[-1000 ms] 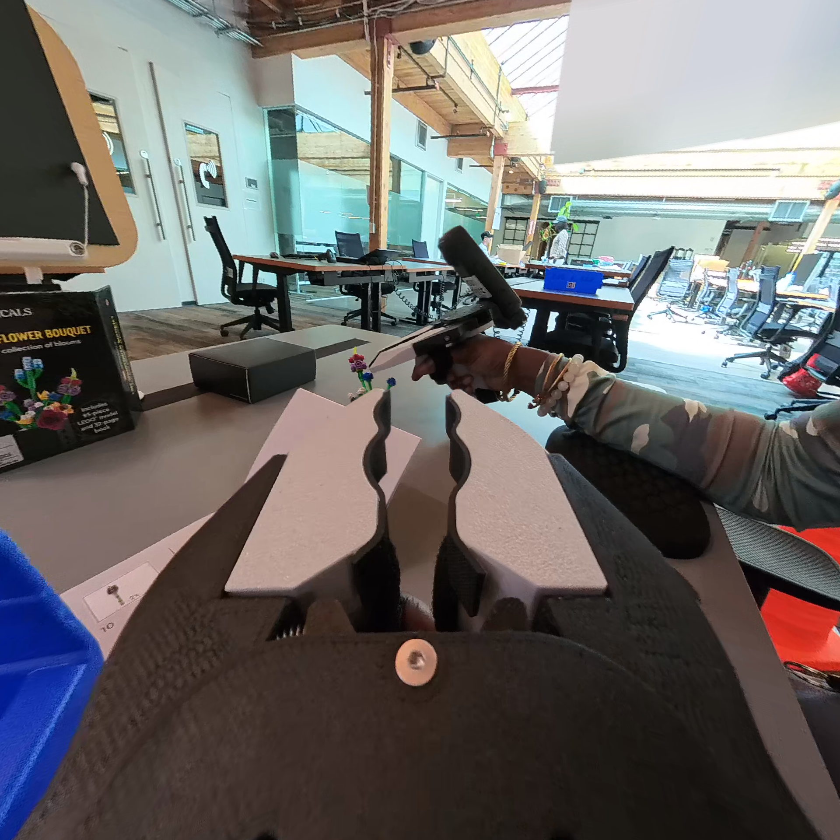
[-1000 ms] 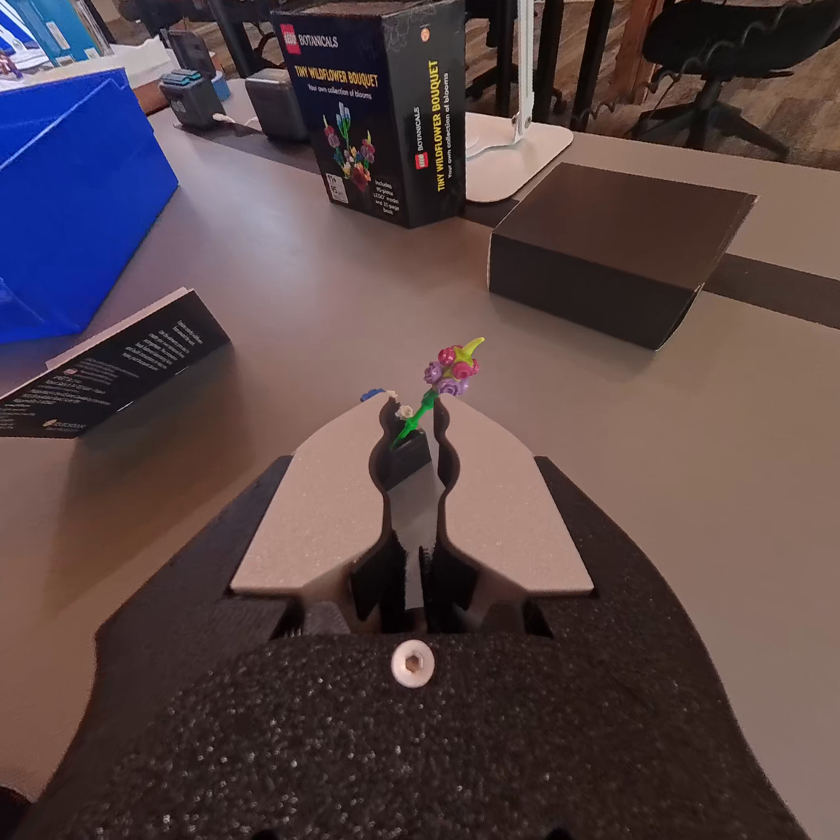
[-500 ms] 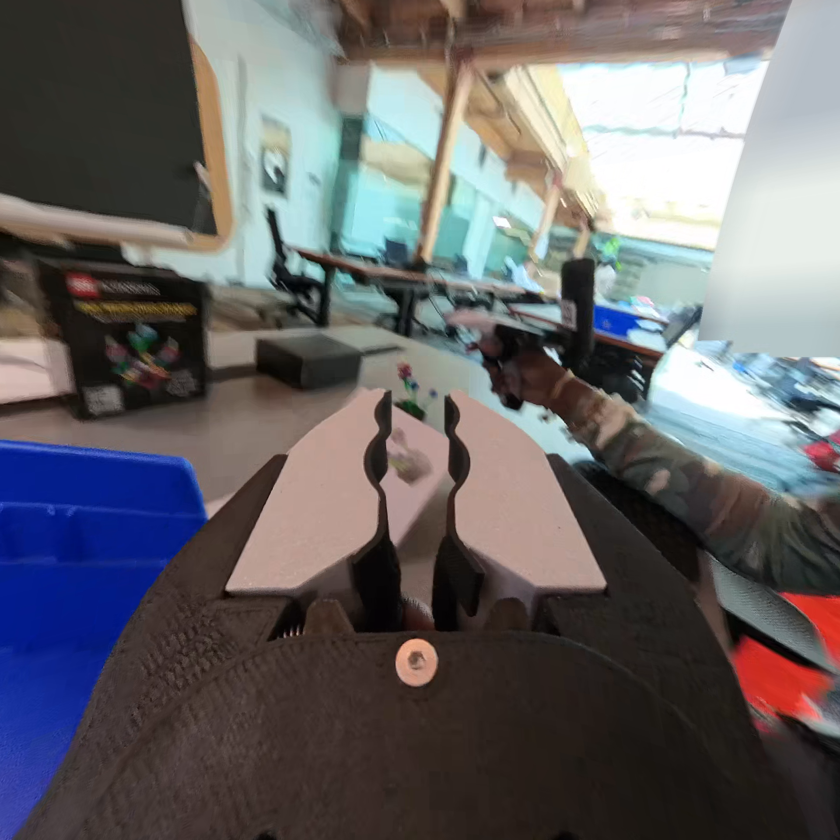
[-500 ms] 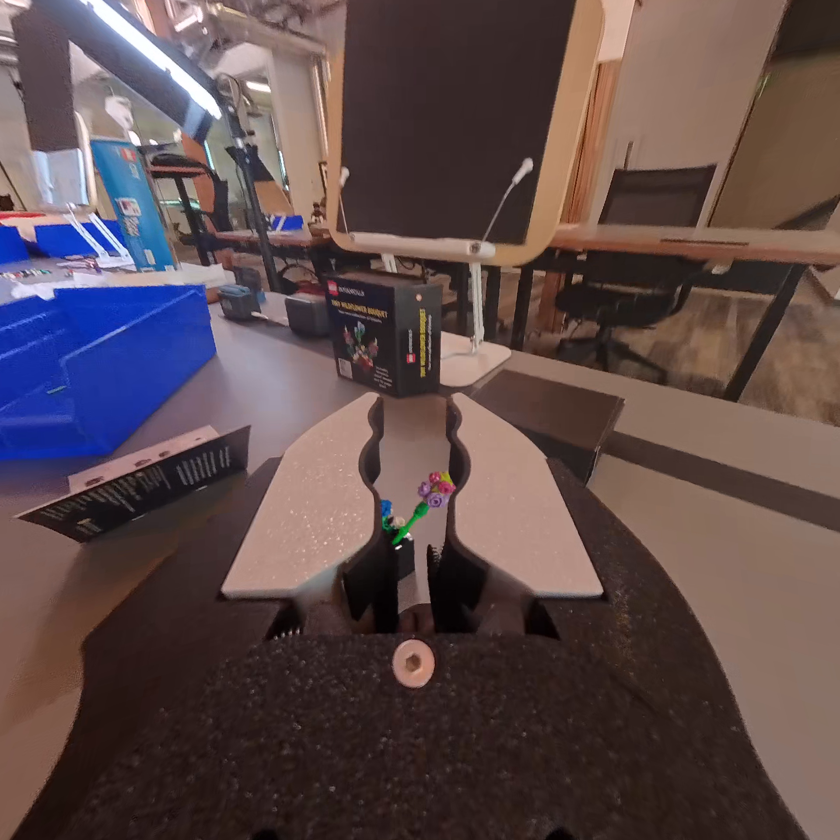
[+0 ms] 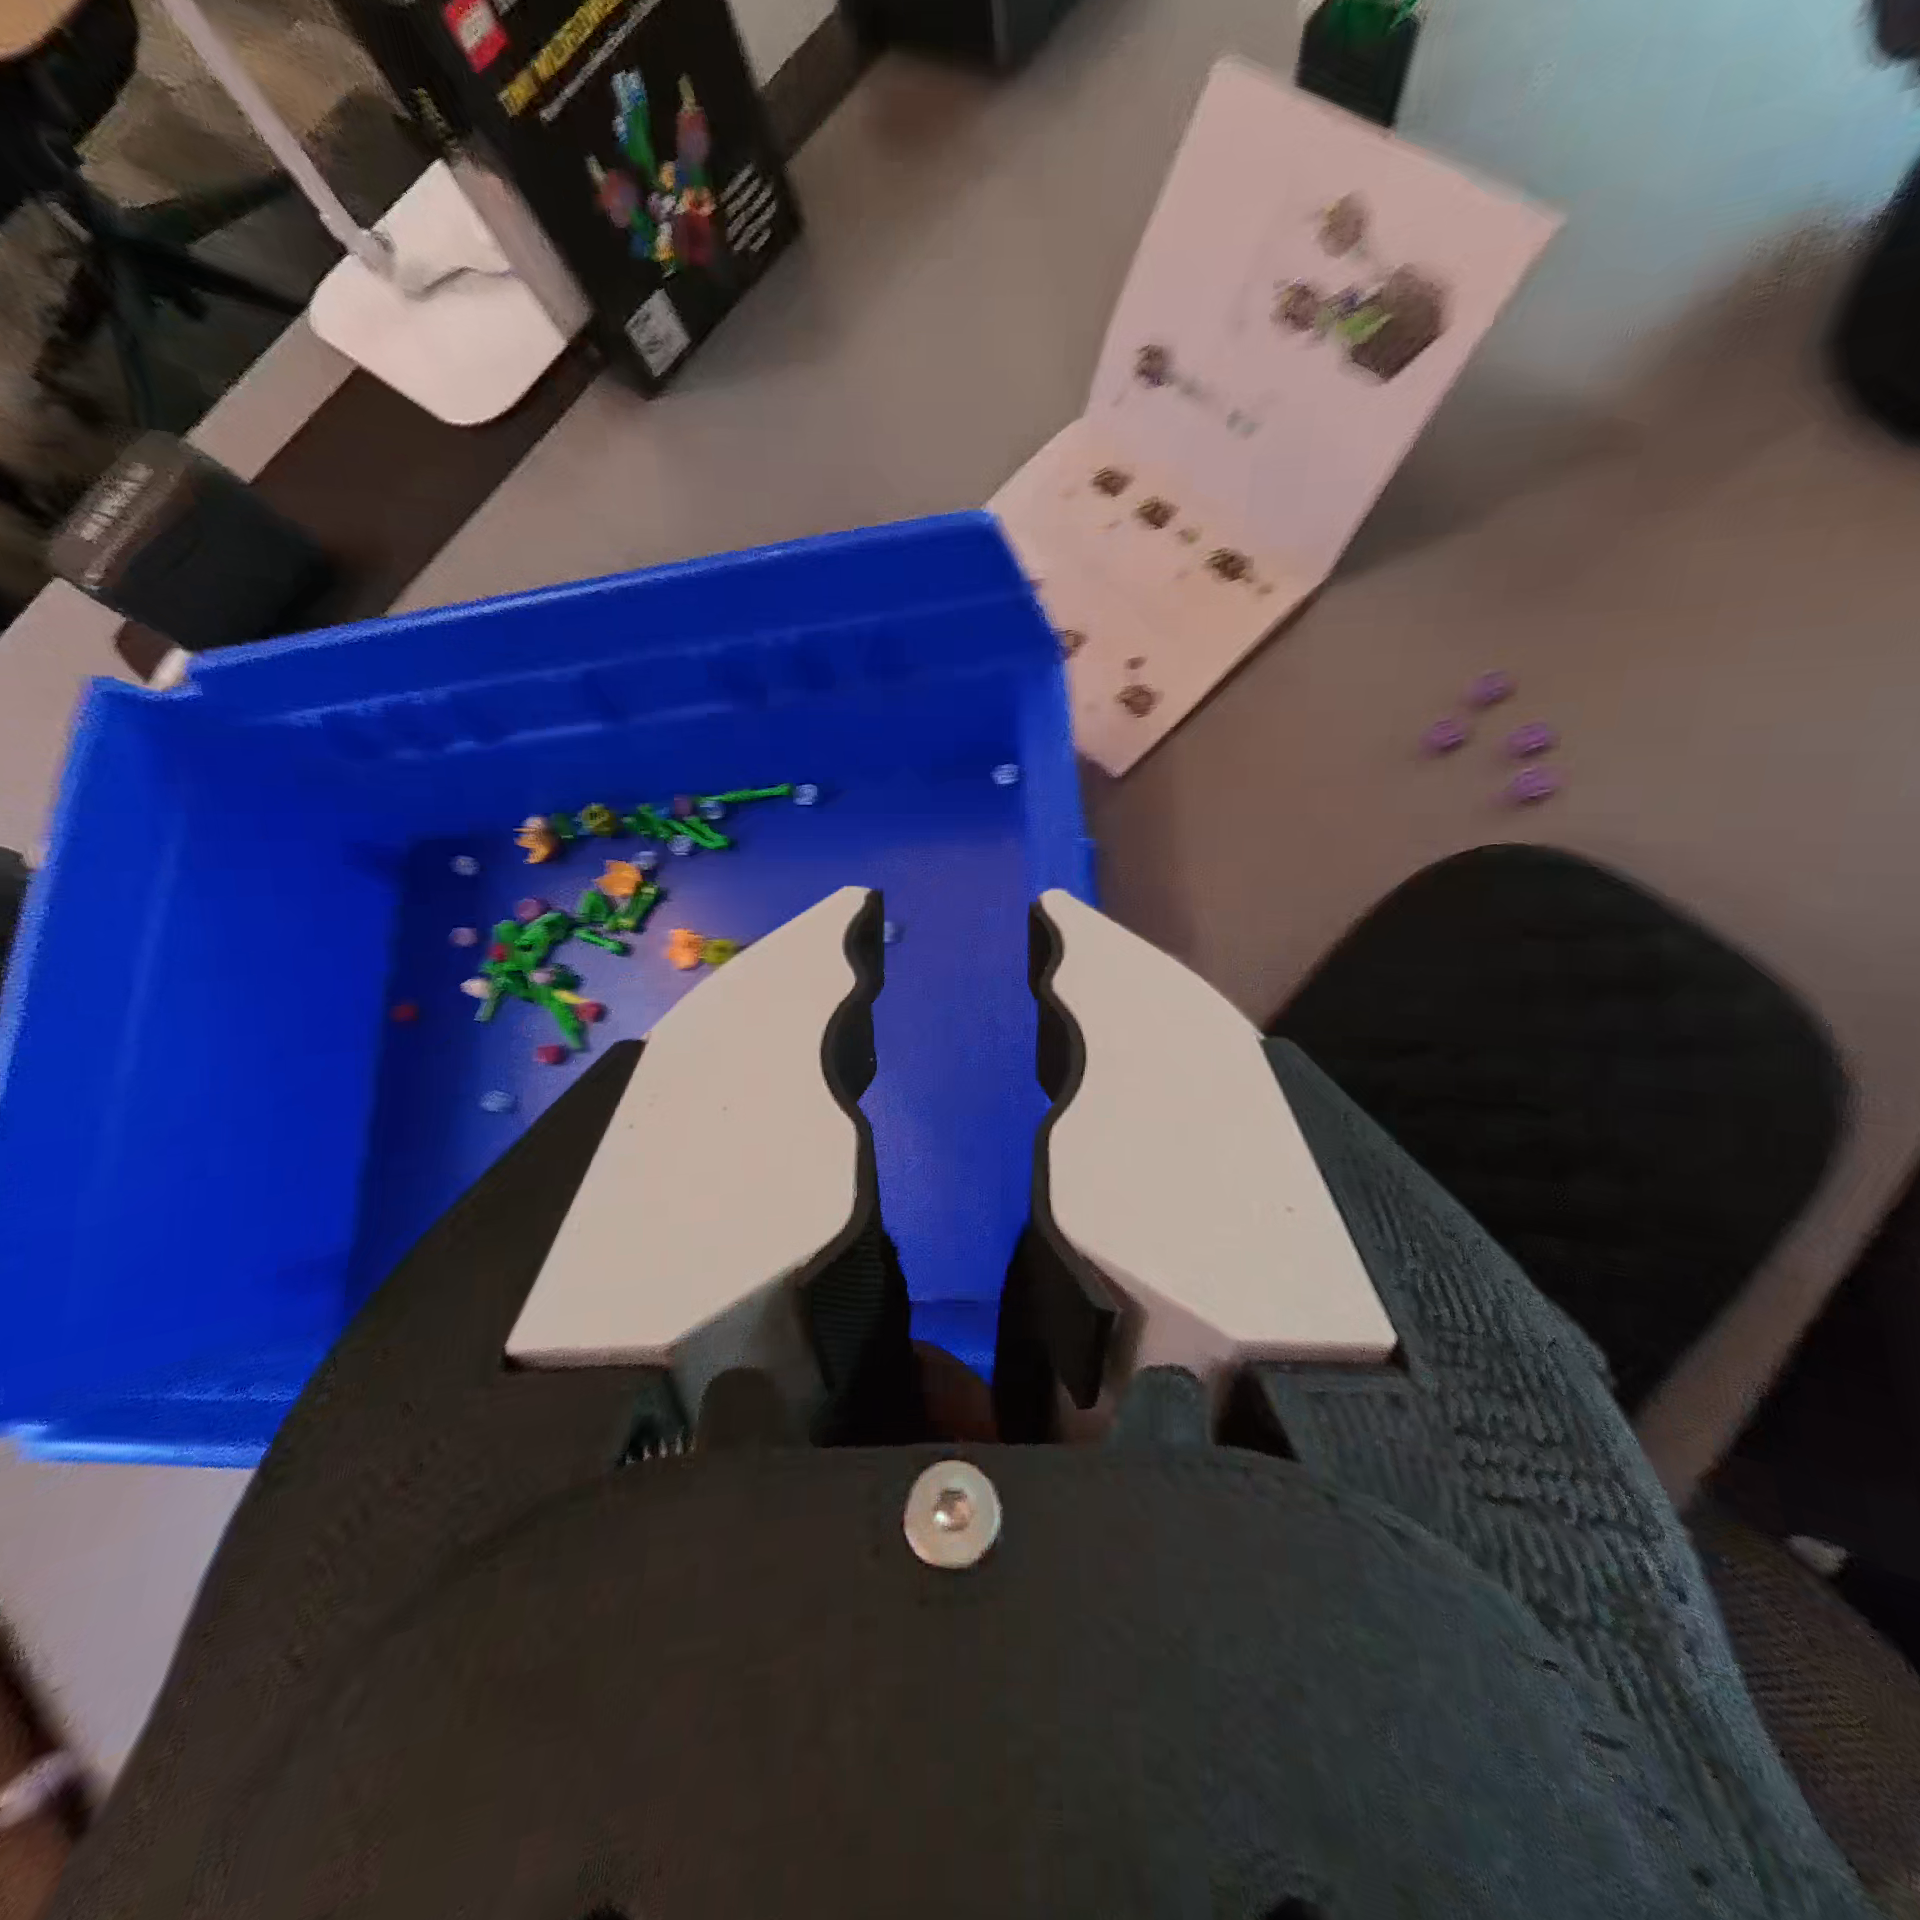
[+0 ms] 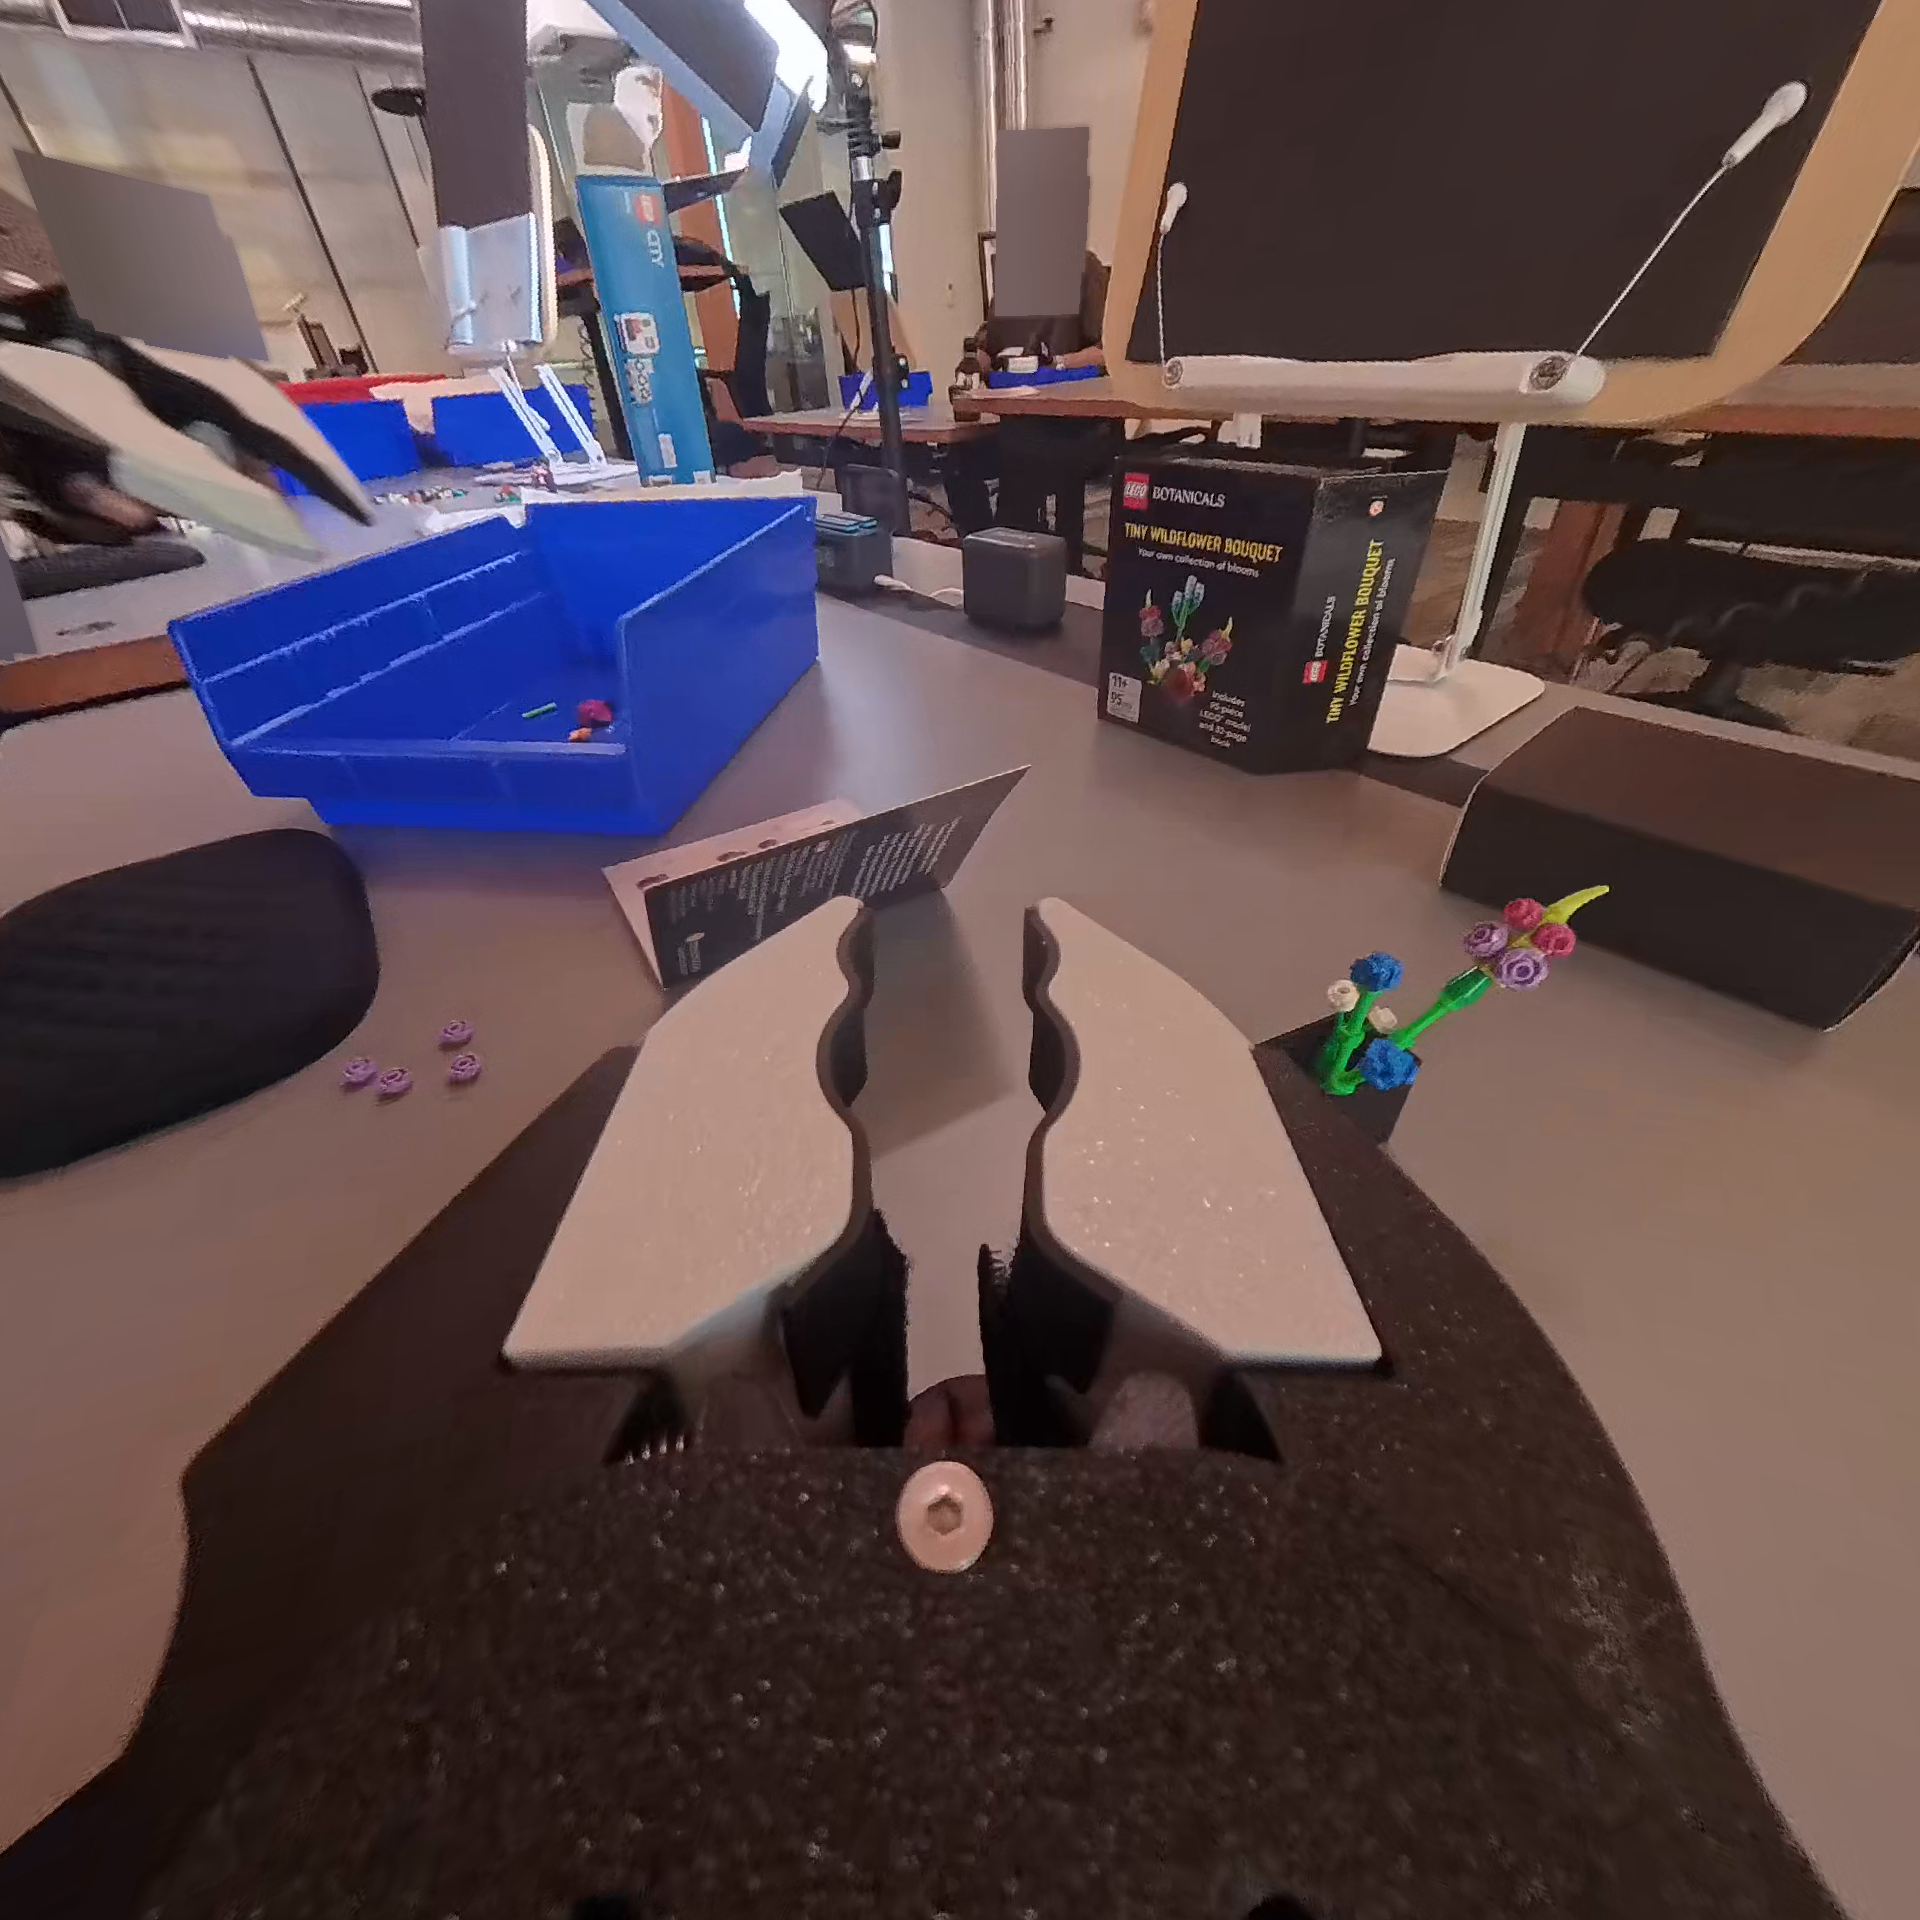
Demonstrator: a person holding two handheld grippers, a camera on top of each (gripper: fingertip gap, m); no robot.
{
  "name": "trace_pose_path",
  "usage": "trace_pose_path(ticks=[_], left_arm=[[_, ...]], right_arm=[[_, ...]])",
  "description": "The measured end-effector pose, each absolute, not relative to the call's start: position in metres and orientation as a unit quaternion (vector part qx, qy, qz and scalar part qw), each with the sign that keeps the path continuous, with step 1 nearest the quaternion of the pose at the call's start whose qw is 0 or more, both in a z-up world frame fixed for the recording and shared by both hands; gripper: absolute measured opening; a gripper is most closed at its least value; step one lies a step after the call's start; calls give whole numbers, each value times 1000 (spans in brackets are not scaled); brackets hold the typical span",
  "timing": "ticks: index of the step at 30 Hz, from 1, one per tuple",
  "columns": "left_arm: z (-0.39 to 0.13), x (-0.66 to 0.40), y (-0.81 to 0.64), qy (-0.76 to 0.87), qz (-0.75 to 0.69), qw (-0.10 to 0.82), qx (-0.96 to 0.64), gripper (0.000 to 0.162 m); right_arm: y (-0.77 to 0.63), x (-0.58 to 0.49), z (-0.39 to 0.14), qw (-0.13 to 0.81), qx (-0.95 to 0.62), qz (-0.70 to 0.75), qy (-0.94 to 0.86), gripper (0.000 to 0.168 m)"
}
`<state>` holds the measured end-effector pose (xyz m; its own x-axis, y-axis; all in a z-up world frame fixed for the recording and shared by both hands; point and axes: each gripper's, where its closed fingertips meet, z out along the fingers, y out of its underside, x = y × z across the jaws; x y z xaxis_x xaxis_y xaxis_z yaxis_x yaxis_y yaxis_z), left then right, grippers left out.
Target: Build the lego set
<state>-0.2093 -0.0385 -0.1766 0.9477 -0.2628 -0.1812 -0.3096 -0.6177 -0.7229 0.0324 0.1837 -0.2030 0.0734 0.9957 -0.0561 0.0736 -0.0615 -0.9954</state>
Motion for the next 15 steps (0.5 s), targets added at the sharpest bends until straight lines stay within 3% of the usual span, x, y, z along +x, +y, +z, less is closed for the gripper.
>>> trace_pose_path(ticks=[7, 11, 15], left_arm=[[-208, -291, 2, 437, 141, 264, -848, 27], [-236, -295, 7, 480, 21, 238, -844, 25], [-260, -304, 8, 521, 0, 192, -832, 24]], right_arm=[[186, 39, -201, 481, -553, 499, -463, 28], [184, 37, -204, 476, -551, 498, -470, 28], [182, 34, -209, 465, -555, 495, -479, 28]])
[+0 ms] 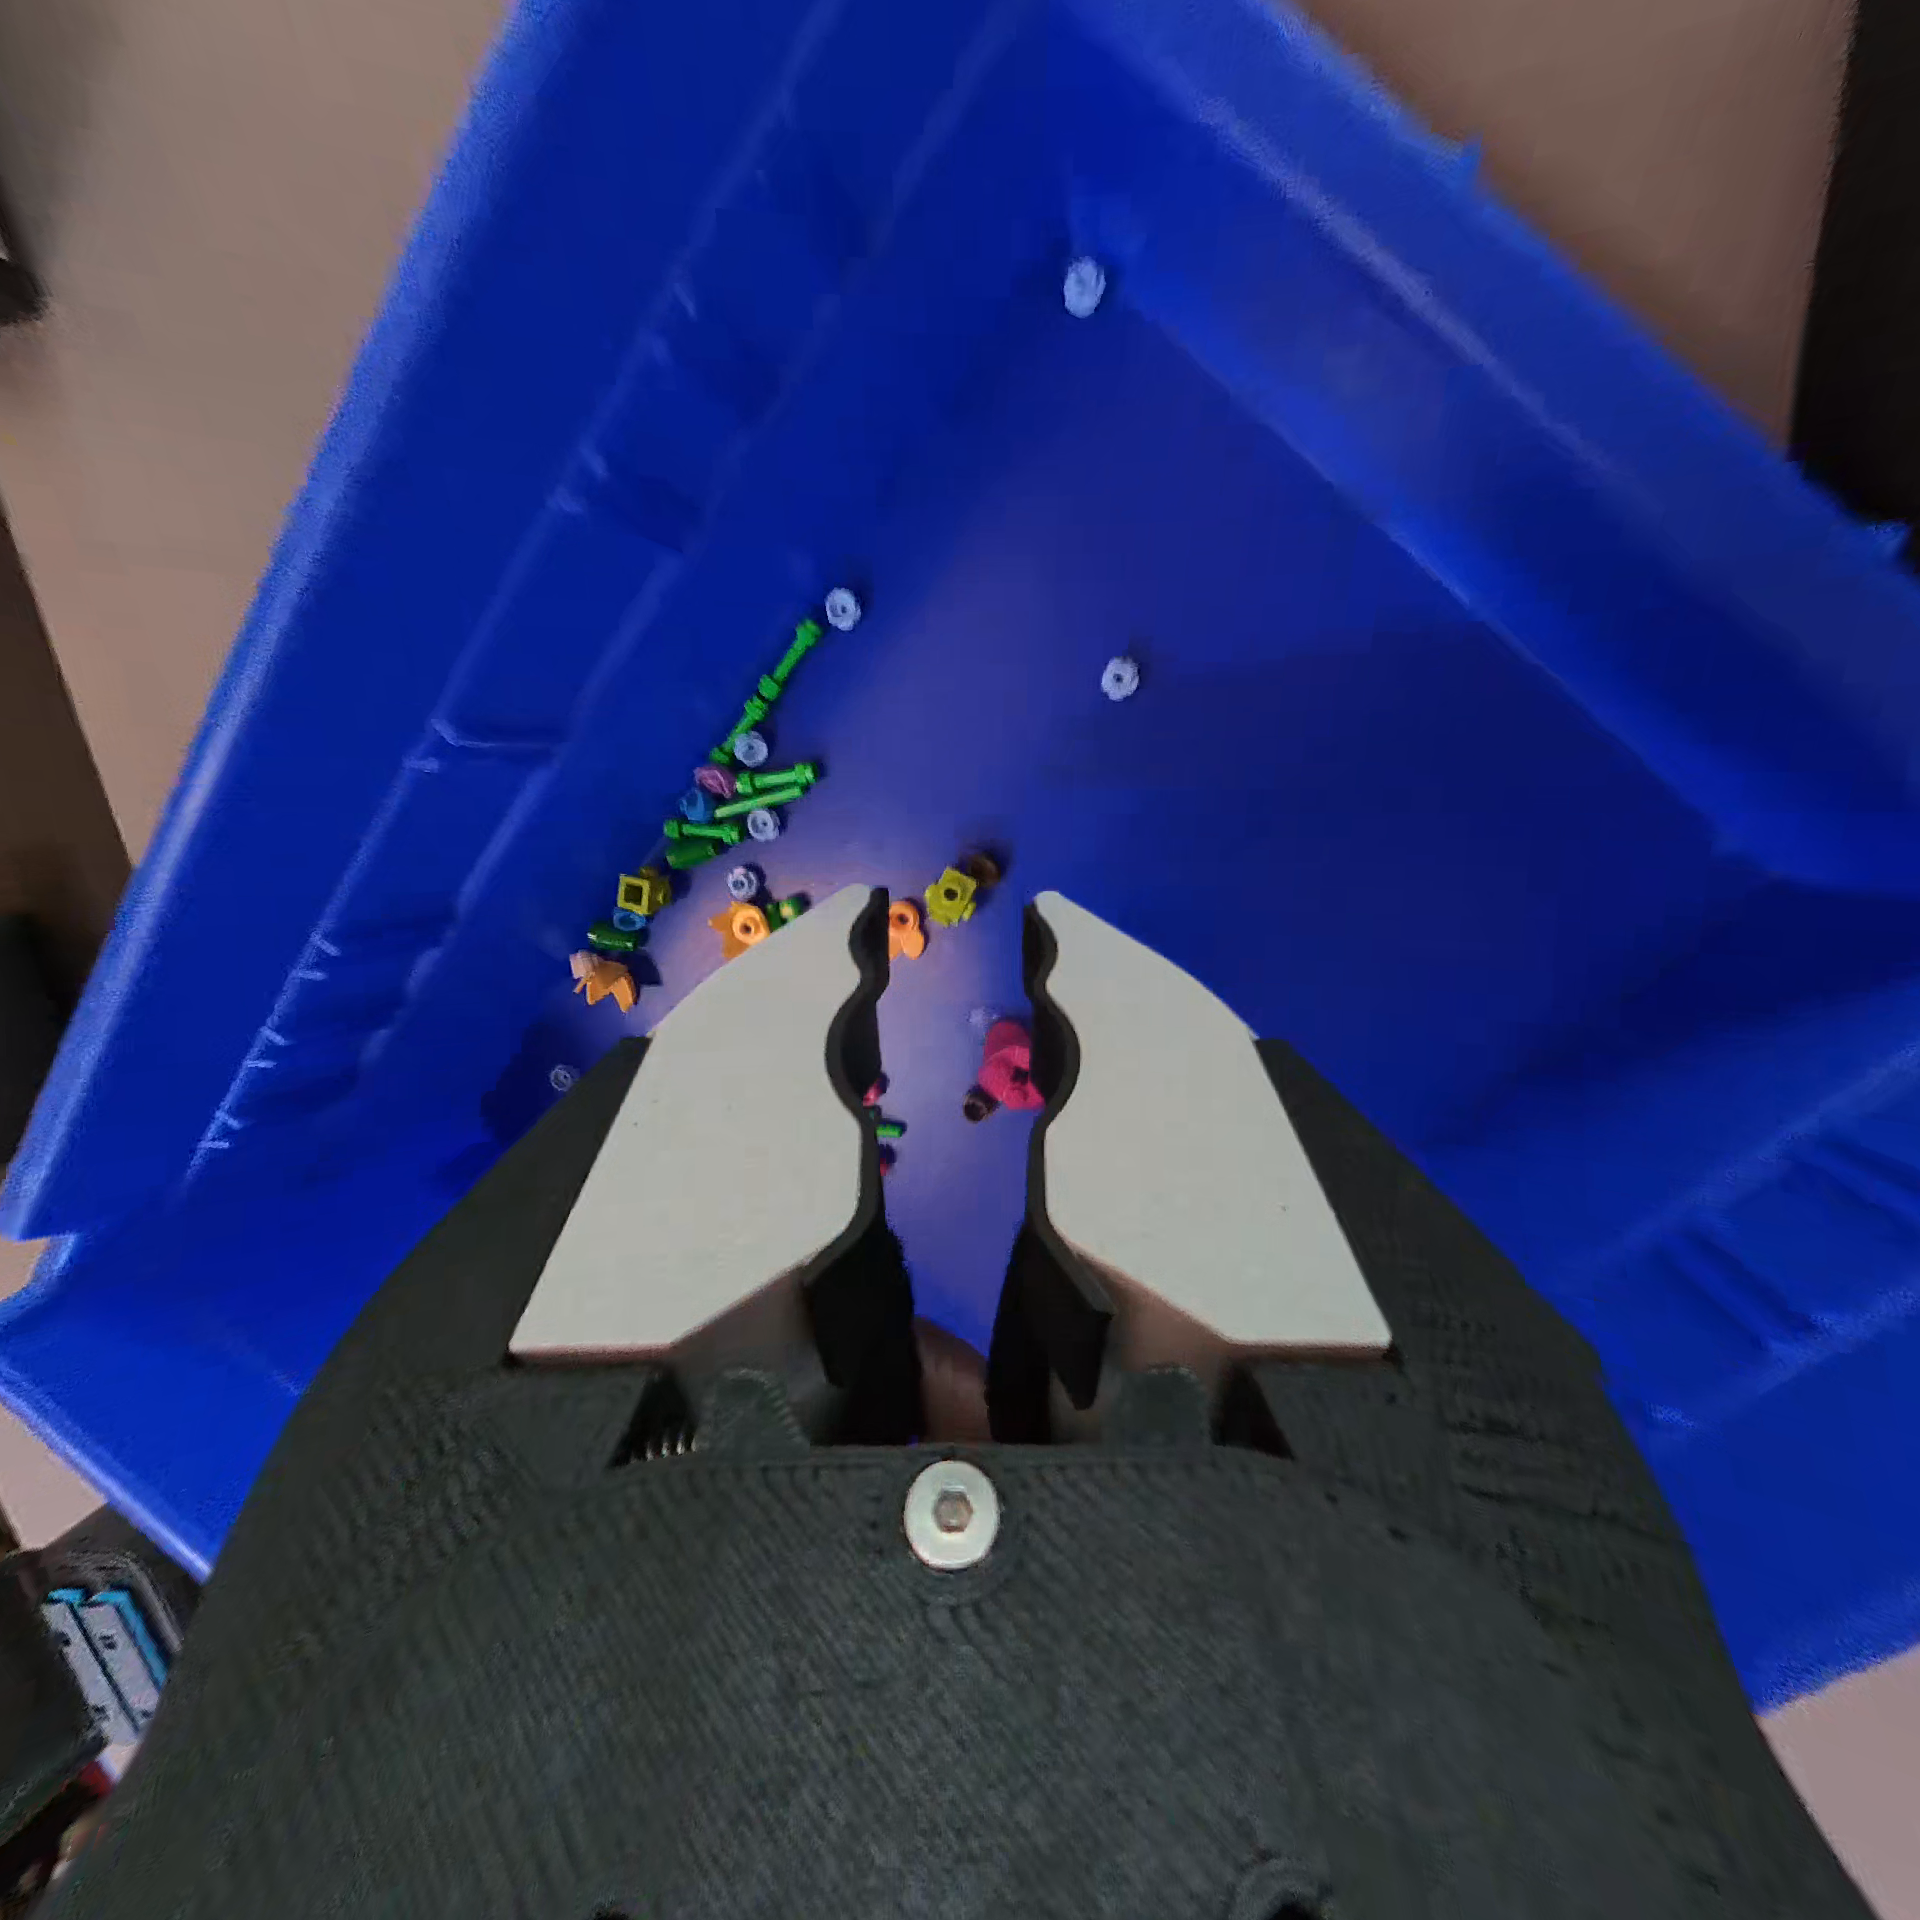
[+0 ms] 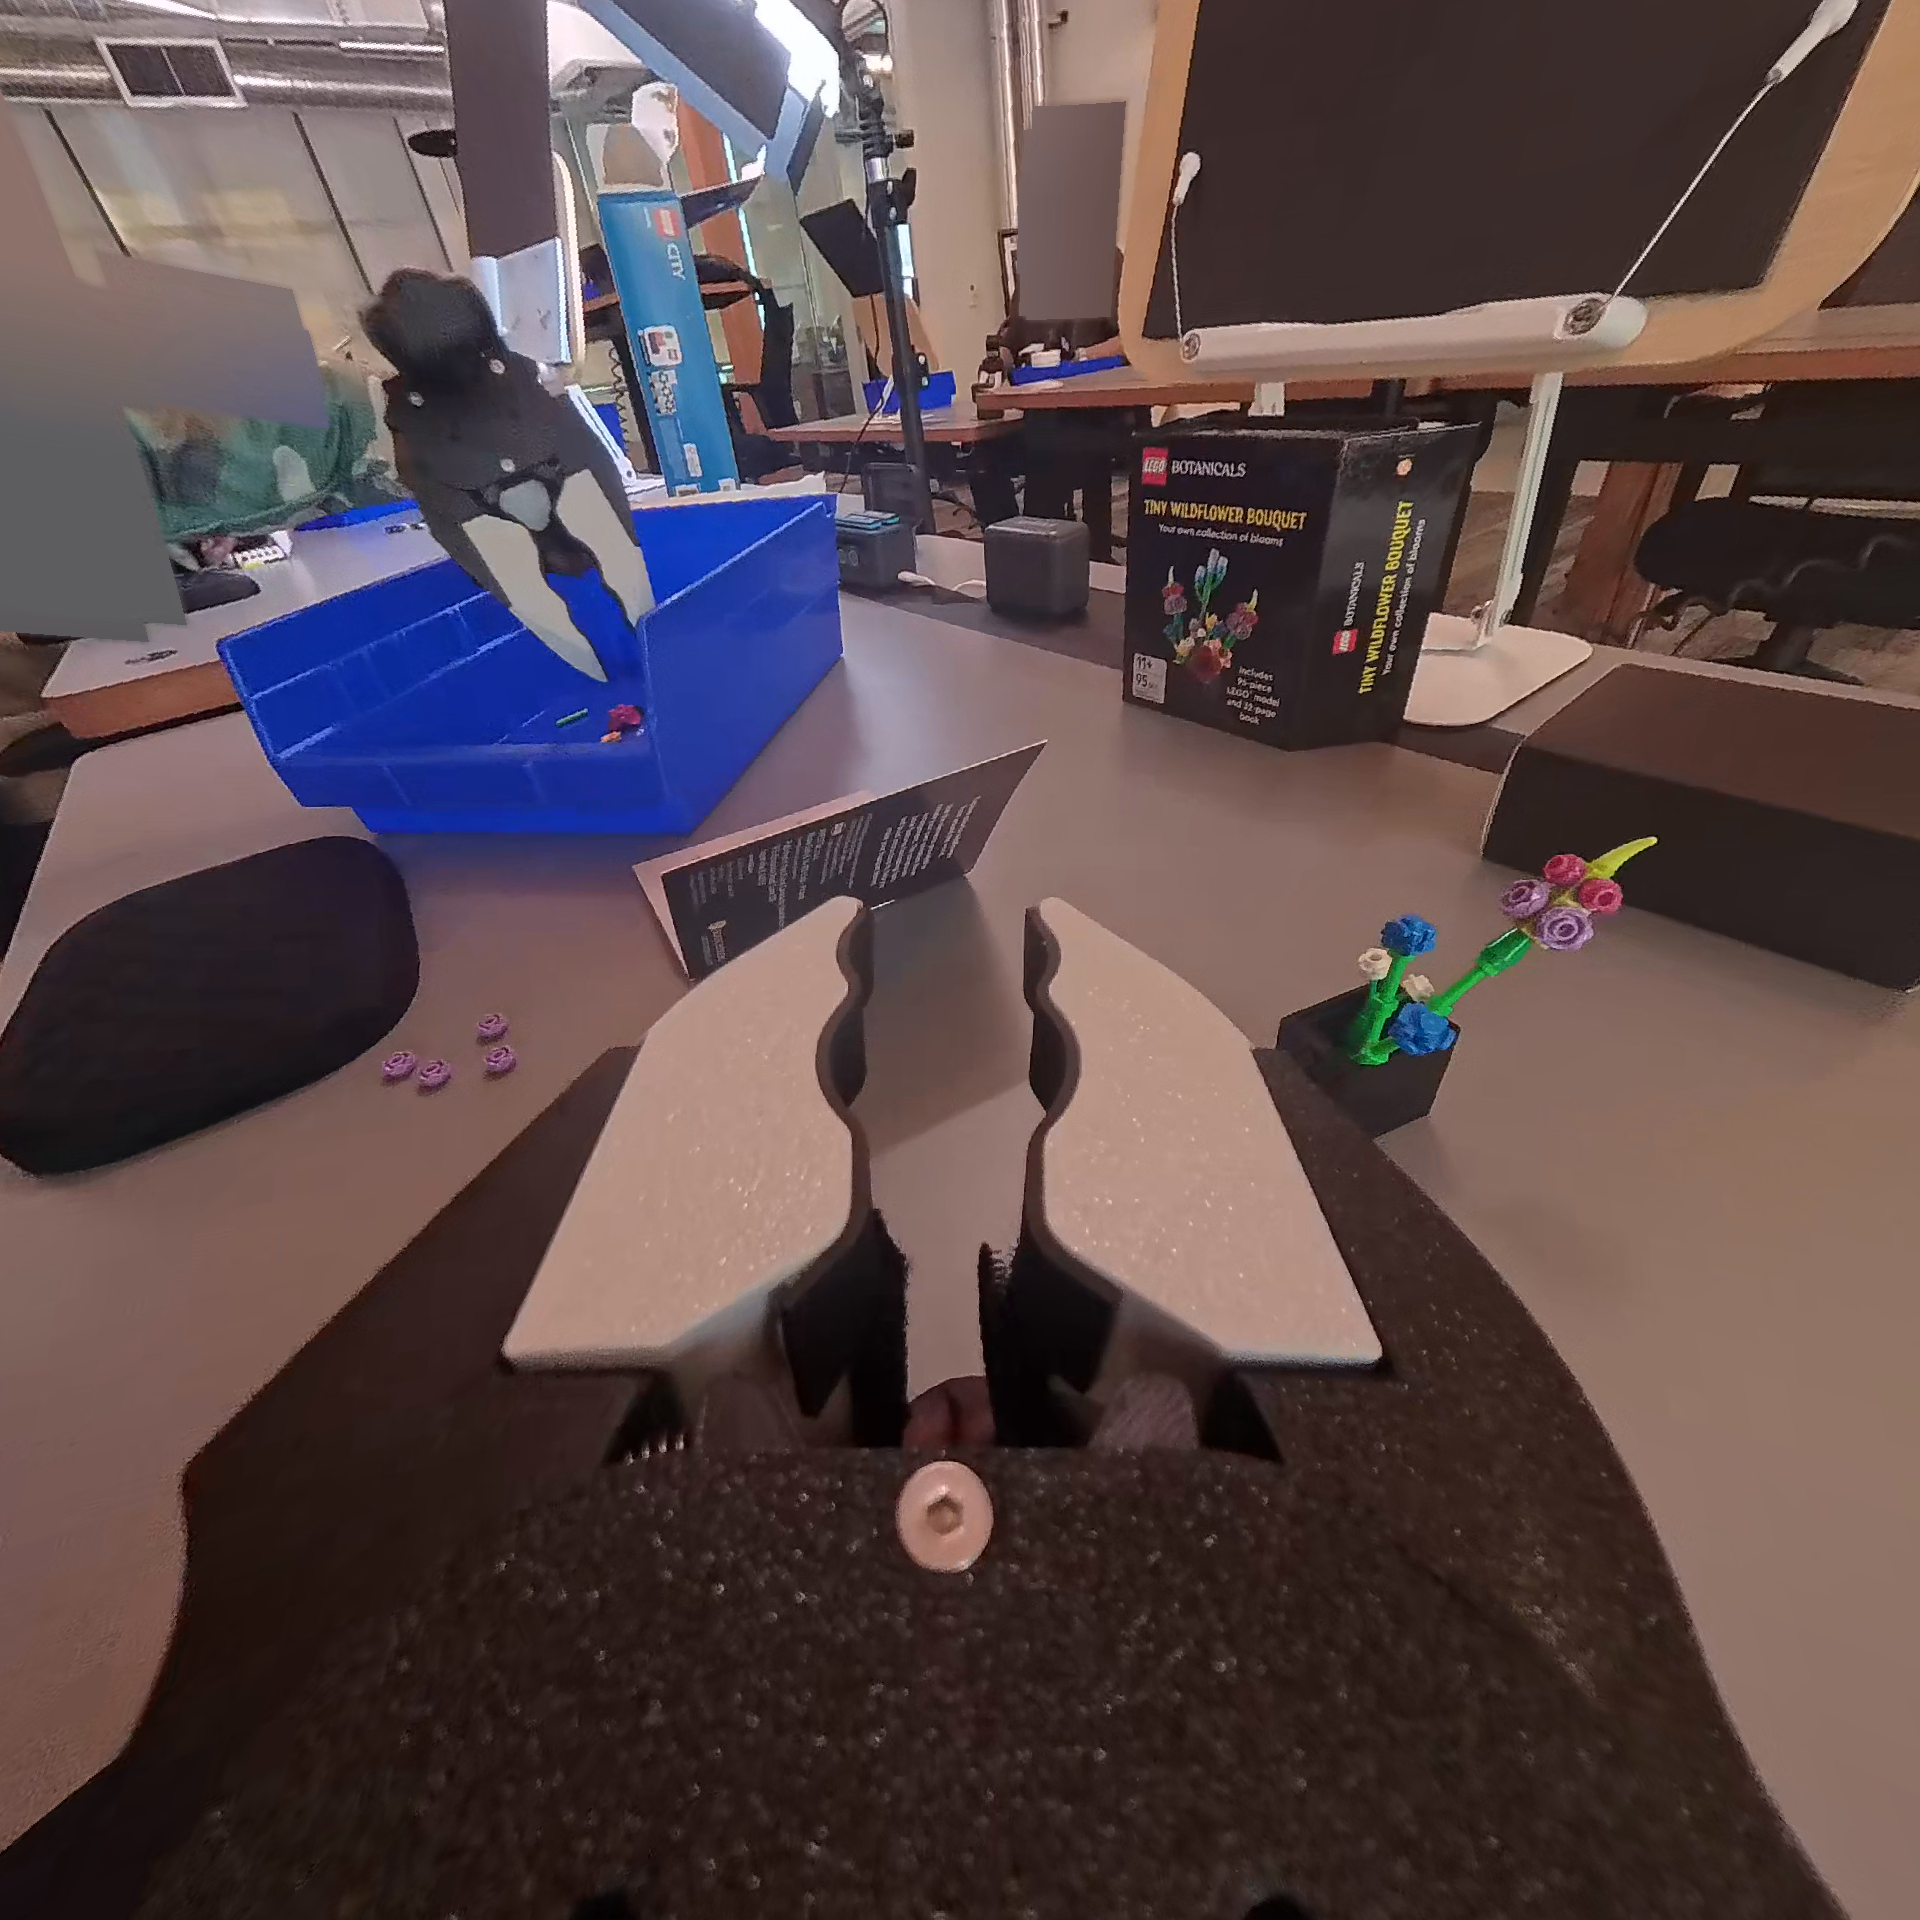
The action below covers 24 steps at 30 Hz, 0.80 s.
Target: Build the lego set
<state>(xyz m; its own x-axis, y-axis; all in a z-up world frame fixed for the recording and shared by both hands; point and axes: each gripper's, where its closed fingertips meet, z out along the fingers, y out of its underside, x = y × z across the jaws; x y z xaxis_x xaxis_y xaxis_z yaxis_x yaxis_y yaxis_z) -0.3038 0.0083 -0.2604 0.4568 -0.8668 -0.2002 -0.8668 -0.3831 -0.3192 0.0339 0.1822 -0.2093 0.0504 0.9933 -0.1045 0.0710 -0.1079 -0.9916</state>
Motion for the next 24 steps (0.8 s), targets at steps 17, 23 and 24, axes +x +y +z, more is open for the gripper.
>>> trace_pose_path(ticks=[17, 23, 24], left_arm=[[-299, -315, 13, 558, -22, 160, -814, 22], [-304, -314, 11, 543, -30, 151, -825, 12], [-304, -316, 10, 541, -27, 148, -827, 12]], right_arm=[[193, 33, -215, 449, -575, 512, -452, 28], [192, 33, -216, 448, -576, 510, -456, 28], [192, 33, -216, 449, -576, 509, -456, 28]])
